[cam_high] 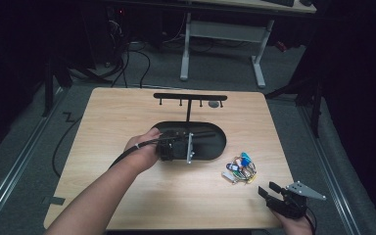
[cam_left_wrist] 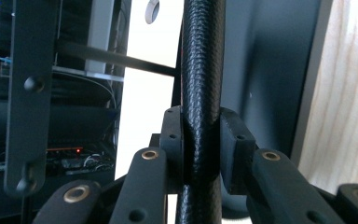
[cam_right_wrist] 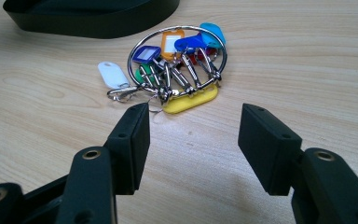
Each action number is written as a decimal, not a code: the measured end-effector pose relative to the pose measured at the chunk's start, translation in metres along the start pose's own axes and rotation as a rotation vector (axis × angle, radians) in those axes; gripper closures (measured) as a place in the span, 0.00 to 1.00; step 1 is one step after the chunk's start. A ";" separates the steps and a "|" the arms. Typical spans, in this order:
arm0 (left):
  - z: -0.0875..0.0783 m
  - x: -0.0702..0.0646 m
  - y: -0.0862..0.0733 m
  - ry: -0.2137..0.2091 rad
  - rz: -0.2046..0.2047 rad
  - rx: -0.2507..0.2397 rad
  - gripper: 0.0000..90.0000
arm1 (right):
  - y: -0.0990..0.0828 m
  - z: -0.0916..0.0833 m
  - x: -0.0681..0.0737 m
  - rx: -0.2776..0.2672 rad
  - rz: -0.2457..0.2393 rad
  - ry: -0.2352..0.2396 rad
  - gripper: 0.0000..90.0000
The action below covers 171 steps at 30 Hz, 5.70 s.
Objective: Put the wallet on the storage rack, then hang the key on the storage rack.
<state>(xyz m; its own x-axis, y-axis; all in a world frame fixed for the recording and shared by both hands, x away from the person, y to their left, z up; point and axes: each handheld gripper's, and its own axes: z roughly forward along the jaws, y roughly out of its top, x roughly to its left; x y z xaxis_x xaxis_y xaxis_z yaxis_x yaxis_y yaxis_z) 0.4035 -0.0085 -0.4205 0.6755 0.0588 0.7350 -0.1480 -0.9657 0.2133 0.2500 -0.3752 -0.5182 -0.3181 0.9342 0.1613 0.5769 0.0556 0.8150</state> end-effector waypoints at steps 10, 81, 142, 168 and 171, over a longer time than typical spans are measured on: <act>0.032 0.002 0.001 0.007 0.016 0.019 0.82 | 0.000 0.001 -0.001 0.005 0.006 0.006 0.49; 0.008 -0.037 -0.063 -0.134 -0.249 -0.015 0.66 | -0.002 0.005 0.002 0.038 -0.001 0.016 0.49; -0.050 -0.130 -0.170 -0.283 -0.955 -0.291 0.36 | 0.018 0.034 0.042 0.124 -0.202 -0.001 0.46; -0.053 -0.132 -0.176 -0.270 -0.944 -0.292 0.35 | 0.076 0.066 0.070 0.389 -0.371 -0.014 0.43; -0.053 -0.133 -0.176 -0.273 -0.935 -0.291 0.35 | 0.082 0.068 0.073 0.427 -0.403 -0.016 0.46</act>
<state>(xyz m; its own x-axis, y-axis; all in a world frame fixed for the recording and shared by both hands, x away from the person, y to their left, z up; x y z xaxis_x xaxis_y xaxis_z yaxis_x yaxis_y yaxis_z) 0.3008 0.1666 -0.5217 0.7469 0.6643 0.0290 0.3789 -0.4610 0.8024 0.3256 -0.2779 -0.4774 -0.5654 0.8151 -0.1262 0.6657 0.5413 0.5136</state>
